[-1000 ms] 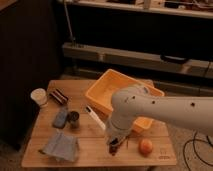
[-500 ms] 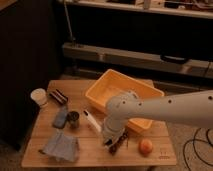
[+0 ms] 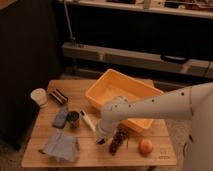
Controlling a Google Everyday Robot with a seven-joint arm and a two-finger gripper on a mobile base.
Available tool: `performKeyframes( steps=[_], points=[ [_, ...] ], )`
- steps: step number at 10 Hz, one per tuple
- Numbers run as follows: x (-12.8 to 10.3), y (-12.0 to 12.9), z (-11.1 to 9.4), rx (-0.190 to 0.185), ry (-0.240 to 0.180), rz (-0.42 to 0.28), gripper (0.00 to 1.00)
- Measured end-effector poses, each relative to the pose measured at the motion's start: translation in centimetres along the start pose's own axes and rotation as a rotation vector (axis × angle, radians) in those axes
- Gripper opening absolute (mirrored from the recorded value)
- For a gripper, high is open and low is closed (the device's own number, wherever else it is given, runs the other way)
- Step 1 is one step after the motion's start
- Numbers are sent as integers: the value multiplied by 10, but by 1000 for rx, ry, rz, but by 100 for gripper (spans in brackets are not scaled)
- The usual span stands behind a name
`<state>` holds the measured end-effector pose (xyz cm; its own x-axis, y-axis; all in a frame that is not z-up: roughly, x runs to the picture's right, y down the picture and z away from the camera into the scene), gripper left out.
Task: Place brush in table surface
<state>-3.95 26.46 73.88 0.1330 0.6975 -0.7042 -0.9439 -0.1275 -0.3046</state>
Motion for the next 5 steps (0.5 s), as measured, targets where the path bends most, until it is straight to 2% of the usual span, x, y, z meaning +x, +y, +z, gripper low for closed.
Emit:
performKeyframes(
  steps=[1, 2, 5],
  points=[
    [-4, -3, 3, 1, -20, 24, 4],
    [-9, -5, 5, 4, -45, 53, 14],
    [-15, 0, 10, 35, -62, 72, 44]
  ],
)
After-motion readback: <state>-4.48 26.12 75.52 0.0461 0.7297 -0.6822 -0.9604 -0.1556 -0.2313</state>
